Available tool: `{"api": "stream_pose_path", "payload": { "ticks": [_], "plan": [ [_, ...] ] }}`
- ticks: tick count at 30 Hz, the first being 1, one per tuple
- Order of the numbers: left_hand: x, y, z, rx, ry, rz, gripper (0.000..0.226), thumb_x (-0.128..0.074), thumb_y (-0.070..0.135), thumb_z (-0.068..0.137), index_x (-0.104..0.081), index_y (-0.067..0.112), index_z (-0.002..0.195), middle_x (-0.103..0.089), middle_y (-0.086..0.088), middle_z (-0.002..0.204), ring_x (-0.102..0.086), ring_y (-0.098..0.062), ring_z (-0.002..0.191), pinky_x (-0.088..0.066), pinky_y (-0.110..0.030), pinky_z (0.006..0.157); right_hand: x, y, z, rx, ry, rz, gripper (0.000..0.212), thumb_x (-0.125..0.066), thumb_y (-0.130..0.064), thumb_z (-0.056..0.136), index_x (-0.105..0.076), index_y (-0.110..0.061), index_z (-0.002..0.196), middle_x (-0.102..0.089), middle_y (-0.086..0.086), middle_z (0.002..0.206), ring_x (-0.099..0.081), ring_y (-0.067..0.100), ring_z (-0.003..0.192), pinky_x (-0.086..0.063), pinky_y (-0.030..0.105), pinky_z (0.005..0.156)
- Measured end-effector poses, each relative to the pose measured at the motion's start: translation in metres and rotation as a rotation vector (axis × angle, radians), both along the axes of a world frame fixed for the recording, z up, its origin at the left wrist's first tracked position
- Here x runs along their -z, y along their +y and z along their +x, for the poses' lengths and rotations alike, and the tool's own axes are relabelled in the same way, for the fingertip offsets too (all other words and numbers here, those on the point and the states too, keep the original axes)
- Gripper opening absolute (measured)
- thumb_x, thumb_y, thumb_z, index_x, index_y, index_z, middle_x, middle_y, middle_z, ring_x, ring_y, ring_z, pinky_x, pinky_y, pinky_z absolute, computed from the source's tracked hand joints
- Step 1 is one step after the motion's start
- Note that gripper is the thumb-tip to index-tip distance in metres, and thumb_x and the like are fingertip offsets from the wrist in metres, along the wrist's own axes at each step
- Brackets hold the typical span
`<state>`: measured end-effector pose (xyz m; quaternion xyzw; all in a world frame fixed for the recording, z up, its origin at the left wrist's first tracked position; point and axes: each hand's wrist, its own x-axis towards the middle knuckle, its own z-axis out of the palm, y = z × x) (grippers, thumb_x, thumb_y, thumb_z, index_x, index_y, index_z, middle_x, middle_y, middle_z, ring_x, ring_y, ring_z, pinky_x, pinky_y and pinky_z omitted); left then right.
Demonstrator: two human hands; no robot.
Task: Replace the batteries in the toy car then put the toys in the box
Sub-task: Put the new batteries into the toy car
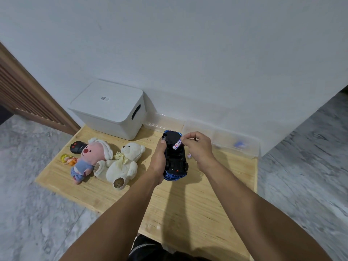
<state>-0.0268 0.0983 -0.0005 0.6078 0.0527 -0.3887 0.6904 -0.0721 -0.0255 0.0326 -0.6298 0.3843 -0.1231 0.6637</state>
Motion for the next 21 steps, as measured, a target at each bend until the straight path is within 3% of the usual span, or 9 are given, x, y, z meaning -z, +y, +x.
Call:
{"api": "stream_pose_path", "payload": {
  "ticks": [3, 7, 10, 15, 18, 21],
  "plan": [
    [-0.002, 0.000, 0.002, 0.010, 0.008, -0.015, 0.051, -0.031, 0.055, 0.099, -0.060, 0.023, 0.126, -0.070, -0.016, 0.114, -0.070, -0.034, 0.095, -0.057, -0.042, 0.076, -0.005, -0.001, 0.002, 0.002, 0.018, 0.035, 0.010, -0.067, -0.016, 0.084, -0.066, -0.025, 0.079, -0.063, -0.008, 0.094, -0.052, 0.011, 0.080, -0.041, 0.028, 0.072],
    [-0.002, -0.001, 0.004, 0.007, 0.026, -0.022, 0.051, -0.033, 0.054, 0.099, -0.061, 0.021, 0.126, -0.071, -0.017, 0.111, -0.072, -0.031, 0.085, -0.058, -0.036, 0.066, -0.013, -0.005, 0.003, 0.011, 0.045, 0.237, 0.007, -0.061, -0.011, 0.086, -0.066, -0.015, 0.083, -0.063, -0.004, 0.076, -0.033, 0.011, 0.052, -0.026, 0.021, 0.041],
    [-0.003, 0.000, 0.004, 0.007, 0.035, -0.014, 0.051, -0.034, 0.053, 0.099, -0.062, 0.018, 0.123, -0.069, -0.020, 0.113, -0.071, -0.030, 0.084, -0.058, -0.036, 0.061, -0.017, -0.008, 0.003, 0.074, 0.070, 0.524, 0.007, -0.061, -0.012, 0.085, -0.064, -0.010, 0.079, -0.066, 0.002, 0.066, -0.027, 0.009, 0.046, -0.017, 0.017, 0.035],
    [-0.003, 0.001, 0.004, -0.026, 0.090, -0.012, 0.058, -0.039, 0.058, 0.095, -0.061, 0.013, 0.124, -0.066, -0.023, 0.119, -0.067, -0.035, 0.092, -0.056, -0.048, 0.082, -0.015, -0.013, 0.002, 0.011, 0.146, 0.656, 0.010, -0.049, -0.012, 0.086, -0.058, -0.008, 0.085, -0.063, 0.008, 0.068, -0.033, 0.008, 0.040, -0.019, 0.015, 0.031],
    [0.000, 0.001, 0.004, -0.045, 0.101, -0.006, 0.060, -0.038, 0.059, 0.095, -0.063, 0.012, 0.123, -0.067, -0.022, 0.118, -0.067, -0.036, 0.093, -0.056, -0.046, 0.081, -0.019, -0.011, 0.000, -0.107, 0.188, 0.581, 0.010, -0.051, -0.009, 0.085, -0.059, -0.005, 0.091, -0.063, 0.008, 0.070, -0.035, 0.007, 0.041, -0.020, 0.015, 0.031],
    [0.002, 0.002, 0.004, -0.040, 0.104, -0.008, 0.060, -0.036, 0.059, 0.096, -0.066, 0.012, 0.120, -0.068, -0.023, 0.116, -0.067, -0.039, 0.099, -0.053, -0.052, 0.089, -0.023, -0.007, 0.000, -0.264, 0.260, 0.278, 0.013, -0.052, -0.006, 0.088, -0.063, -0.004, 0.095, -0.067, 0.009, 0.079, -0.033, 0.009, 0.048, -0.019, 0.018, 0.035]
  ]
}}
